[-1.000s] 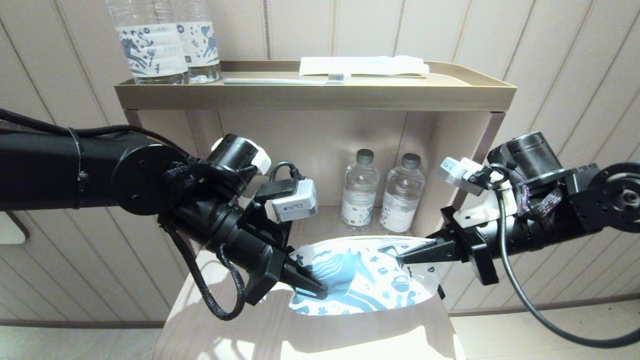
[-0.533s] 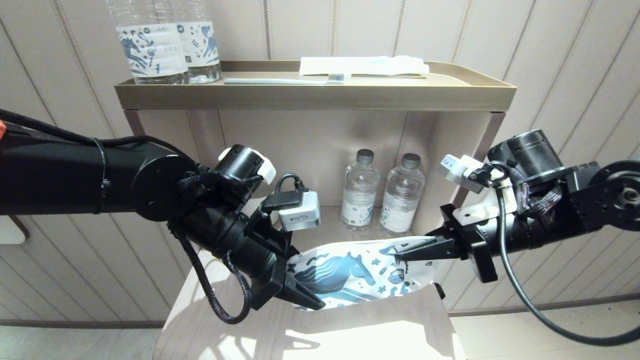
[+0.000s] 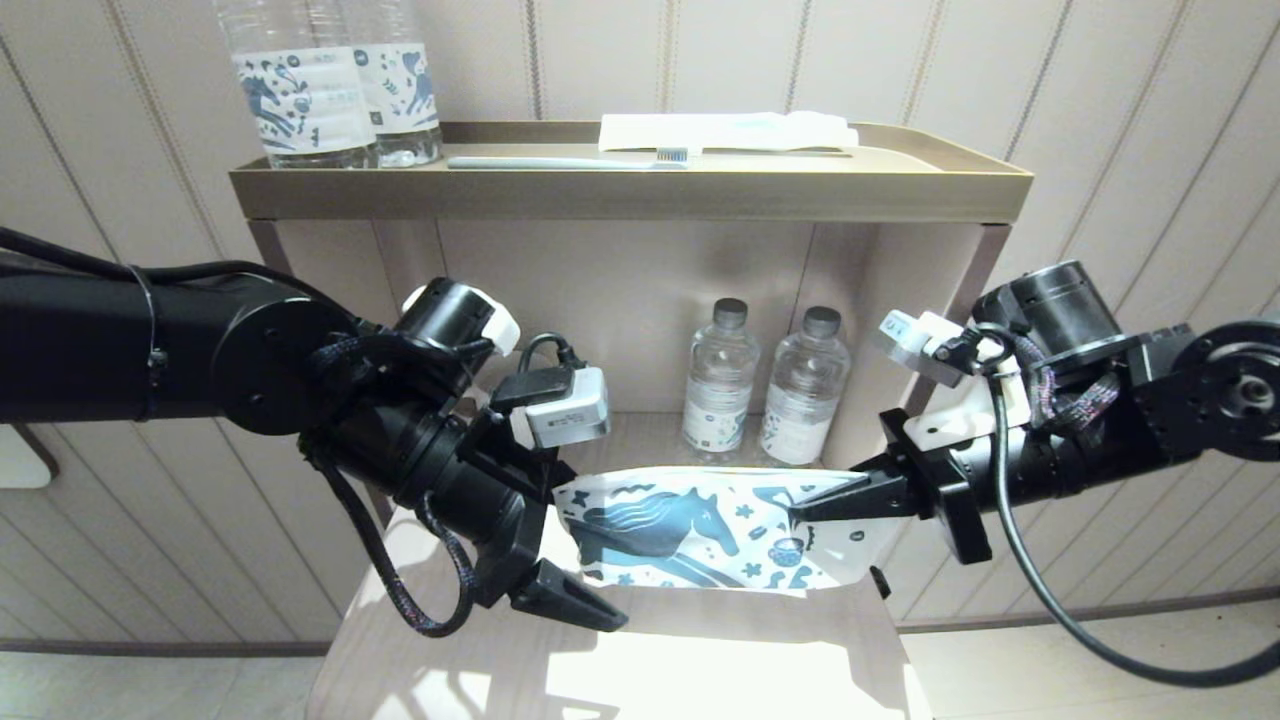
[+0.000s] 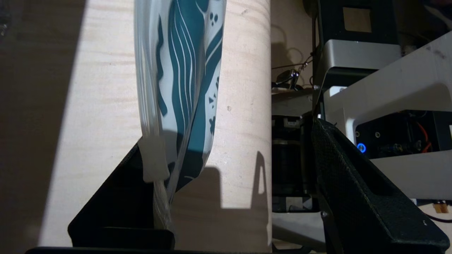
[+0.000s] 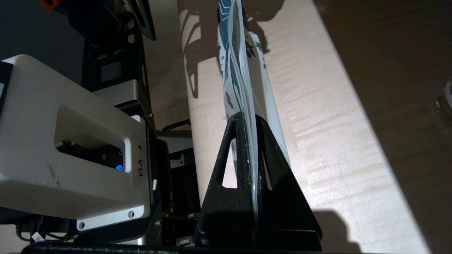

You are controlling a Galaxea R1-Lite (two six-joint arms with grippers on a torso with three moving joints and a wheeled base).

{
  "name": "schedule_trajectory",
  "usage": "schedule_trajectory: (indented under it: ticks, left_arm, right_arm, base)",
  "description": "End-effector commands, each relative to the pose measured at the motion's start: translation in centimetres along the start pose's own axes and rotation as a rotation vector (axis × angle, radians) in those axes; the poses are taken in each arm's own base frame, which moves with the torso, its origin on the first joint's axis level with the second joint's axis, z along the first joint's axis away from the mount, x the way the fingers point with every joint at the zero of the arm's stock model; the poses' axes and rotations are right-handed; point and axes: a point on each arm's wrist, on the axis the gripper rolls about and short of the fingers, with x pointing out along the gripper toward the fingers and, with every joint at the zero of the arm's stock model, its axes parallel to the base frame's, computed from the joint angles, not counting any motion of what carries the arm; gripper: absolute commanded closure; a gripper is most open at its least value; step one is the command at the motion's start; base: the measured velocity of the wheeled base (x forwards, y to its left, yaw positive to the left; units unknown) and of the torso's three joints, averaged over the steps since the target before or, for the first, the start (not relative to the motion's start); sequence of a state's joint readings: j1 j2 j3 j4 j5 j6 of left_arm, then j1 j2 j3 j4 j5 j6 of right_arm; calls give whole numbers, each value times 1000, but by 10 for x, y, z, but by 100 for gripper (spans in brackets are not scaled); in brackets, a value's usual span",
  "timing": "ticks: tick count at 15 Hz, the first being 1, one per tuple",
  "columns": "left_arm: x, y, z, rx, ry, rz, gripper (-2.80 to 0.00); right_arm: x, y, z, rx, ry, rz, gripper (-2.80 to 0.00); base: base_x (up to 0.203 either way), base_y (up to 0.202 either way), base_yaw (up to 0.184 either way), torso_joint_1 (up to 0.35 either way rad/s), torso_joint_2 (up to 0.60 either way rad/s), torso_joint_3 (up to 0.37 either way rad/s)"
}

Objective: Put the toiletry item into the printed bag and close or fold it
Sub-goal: Hand it to the other hand

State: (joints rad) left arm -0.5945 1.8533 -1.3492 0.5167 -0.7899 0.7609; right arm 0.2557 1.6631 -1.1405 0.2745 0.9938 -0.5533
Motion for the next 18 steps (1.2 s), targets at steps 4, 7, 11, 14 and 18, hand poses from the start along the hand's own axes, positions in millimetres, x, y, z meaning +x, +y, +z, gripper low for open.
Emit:
schedule_trajectory:
  ticks: [4, 7, 11, 14, 18]
  left_arm:
    - [-4, -6, -3, 0, 1, -1, -280]
    - [-8, -7, 2, 23, -10, 11, -280]
    - [-10, -7, 5, 40, -7, 27, -280]
    - [-12, -6, 7, 53, -8, 38, -280]
    - [-15, -5, 11, 86, -17, 50, -280]
  right_arm:
    - [-3, 6, 4, -20, -10, 4, 0]
    - [-9, 17, 8, -46, -22, -1, 0]
    - [-18, 33, 9, -104, -51, -18, 0]
    - [-15, 33, 7, -146, -72, -25, 0]
    - [-12, 29, 4, -132, -64, -25, 0]
  base:
    - [0, 0, 0, 0, 0, 0]
    - [0, 0, 0, 0, 0, 0]
    - [0, 0, 0, 0, 0, 0]
    - [0, 0, 0, 0, 0, 0]
    - [0, 0, 0, 0, 0, 0]
